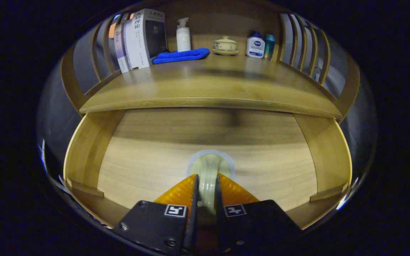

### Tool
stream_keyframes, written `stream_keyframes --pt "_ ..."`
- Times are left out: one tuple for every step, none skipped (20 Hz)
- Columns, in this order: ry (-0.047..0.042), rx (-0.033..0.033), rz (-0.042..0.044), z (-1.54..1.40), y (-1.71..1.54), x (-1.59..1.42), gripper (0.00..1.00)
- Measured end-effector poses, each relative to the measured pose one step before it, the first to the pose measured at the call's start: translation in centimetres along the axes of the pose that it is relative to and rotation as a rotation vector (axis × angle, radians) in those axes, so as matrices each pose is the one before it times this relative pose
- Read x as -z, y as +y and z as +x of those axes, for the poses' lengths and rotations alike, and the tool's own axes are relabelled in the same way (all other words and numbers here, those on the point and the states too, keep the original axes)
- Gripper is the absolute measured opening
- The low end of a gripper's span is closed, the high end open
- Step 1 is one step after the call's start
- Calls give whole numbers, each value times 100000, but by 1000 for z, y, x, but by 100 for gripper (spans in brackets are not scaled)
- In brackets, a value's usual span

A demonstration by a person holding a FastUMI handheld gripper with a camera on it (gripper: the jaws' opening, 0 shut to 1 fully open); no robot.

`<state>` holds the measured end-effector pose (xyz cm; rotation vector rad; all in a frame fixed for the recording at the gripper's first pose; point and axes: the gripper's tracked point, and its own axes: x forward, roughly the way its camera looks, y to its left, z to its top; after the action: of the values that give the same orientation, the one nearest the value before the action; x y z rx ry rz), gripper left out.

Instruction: Pull open the drawer, take out the items inside it, and place them on the countertop above the cabinet.

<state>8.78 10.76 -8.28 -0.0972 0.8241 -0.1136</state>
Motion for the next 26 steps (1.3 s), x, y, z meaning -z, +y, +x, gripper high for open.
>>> stream_keyframes --pt "-345 -412 -663 -16 57 -34 23" --pt "-390 -373 -293 58 41 71 19" --pt "-176 -369 -458 -55 2 -15 18" --pt "-120 -379 -37 -15 -36 -22 17" --pt "-143 -400 174 7 13 -3 16" --pt "64 -293 -10 -10 24 53 16" --pt "-270 -477 495 -21 73 -191 16" --pt "-171 -608 387 -59 107 5 16" --pt "-540 -282 276 -293 -15 -227 16" --pt "-899 -136 -332 -307 -33 -383 16" --pt "-1432 78 -546 -521 1 -467 16" --pt "-1619 76 -952 -473 97 -474 16" --pt "-1827 253 -703 -715 -38 -624 16" --pt "-2071 -13 -770 -681 12 -604 16" --pt "-1946 26 -659 -760 -22 -697 16" --pt "-1842 -140 -603 -736 26 -570 16" --pt "-1651 -410 -532 -784 105 -584 16" --pt "-1614 -429 -675 -737 95 -527 16" --pt "-1548 -425 -895 -744 48 -659 16" --pt "-1749 -197 -426 -654 -42 -839 16" --pt "-1885 405 -103 -476 -116 -1174 16" --pt "-1448 677 -455 -288 -311 -1197 16" --pt "-1205 657 236 -217 -251 -1187 16" --pt "-390 -205 1086 105 63 -972 16" --pt "454 -1049 1699 105 259 -877 16" --pt "771 -1161 1347 475 266 -770 16"
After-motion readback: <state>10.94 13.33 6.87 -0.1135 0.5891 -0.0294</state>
